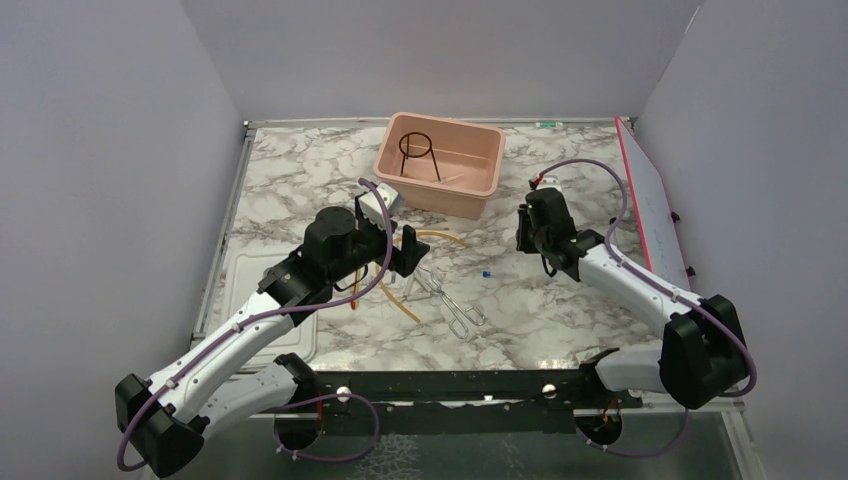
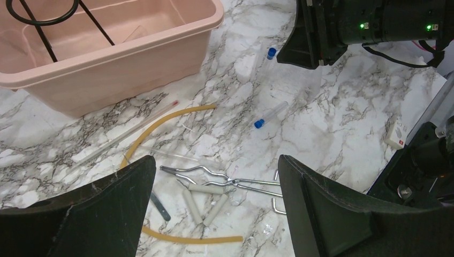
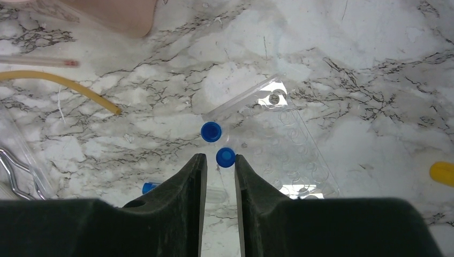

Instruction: Organize the chemistry lab equipment

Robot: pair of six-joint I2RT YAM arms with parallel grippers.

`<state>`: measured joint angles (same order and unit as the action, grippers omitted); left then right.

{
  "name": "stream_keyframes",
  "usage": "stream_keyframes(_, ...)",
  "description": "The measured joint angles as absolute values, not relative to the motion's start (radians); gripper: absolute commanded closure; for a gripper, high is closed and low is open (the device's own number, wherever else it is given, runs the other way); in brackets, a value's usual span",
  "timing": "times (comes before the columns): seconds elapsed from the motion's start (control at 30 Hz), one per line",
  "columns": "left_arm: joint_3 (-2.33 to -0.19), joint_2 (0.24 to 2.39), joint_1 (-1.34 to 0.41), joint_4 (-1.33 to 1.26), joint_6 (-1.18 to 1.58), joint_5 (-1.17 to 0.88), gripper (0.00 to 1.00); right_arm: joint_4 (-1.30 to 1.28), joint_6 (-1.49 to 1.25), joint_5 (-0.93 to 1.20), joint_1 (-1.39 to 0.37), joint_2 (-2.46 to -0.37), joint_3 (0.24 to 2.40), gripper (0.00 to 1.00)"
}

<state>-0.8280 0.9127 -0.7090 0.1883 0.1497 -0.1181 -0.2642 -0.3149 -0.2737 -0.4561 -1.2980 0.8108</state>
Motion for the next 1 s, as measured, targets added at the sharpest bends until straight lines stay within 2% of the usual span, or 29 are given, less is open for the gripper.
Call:
stream_keyframes(0.23,-0.828,0.915,-0.709,0.188,0.150,-0.118,0.13,-0.265,-0.313,-0.274,-0.456,-1.307,0.811,0.77)
stream_keyframes(0.53,-0.828,0.915,-0.709,0.188,0.150,-0.118,0.13,-0.292,-0.322,-0.273,-0.456,-1.302,0.811,0.77)
stream_keyframes(0.67,-0.828,0.915,-0.709,0.188,0.150,-0.118,0.13,-0.297,-0.326,-0.273,-0.456,-1.285,0.811,0.71)
stream_keyframes(0.8,-0.828,0.916,-0.709,0.188,0.150,-0.118,0.13,-0.305,-0.339,-0.273,-0.456,-1.277,0.811,0.61)
stream_keyframes(1.0,-0.828,0.916,-0.709,0.188,0.153,-0.118,0.13,-0.352,-0.369,-0.272,-0.456,-1.272,0.812,0.61)
